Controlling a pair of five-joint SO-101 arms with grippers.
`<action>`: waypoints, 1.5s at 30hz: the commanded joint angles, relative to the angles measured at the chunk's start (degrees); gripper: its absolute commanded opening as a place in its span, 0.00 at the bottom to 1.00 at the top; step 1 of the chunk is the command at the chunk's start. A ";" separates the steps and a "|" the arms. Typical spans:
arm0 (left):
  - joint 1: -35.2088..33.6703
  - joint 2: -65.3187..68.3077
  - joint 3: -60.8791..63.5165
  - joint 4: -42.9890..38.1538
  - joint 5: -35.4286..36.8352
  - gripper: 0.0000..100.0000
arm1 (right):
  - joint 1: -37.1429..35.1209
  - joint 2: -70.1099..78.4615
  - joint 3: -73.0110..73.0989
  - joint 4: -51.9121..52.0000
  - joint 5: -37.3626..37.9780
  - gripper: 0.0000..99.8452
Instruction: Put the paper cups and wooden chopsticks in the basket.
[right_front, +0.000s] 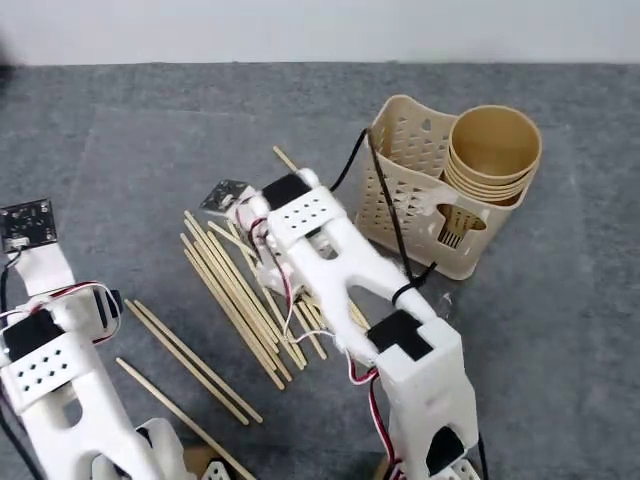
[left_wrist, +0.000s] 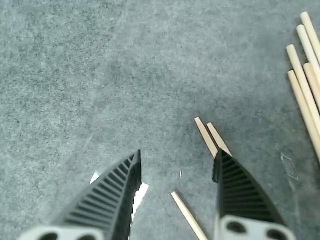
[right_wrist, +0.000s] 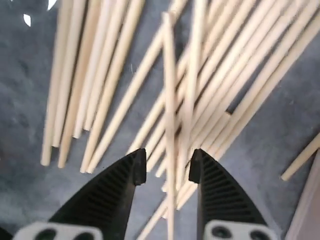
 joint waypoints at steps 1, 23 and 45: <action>-0.09 0.09 -0.40 -0.97 -0.35 0.23 | -0.75 1.27 -2.99 -3.03 -1.67 0.16; -0.09 0.09 -0.22 -0.97 -0.35 0.23 | 0.57 7.52 -3.43 -7.43 -1.49 0.01; -0.09 0.09 0.75 -0.97 -0.35 0.23 | -0.13 -6.99 -3.16 2.33 1.76 0.09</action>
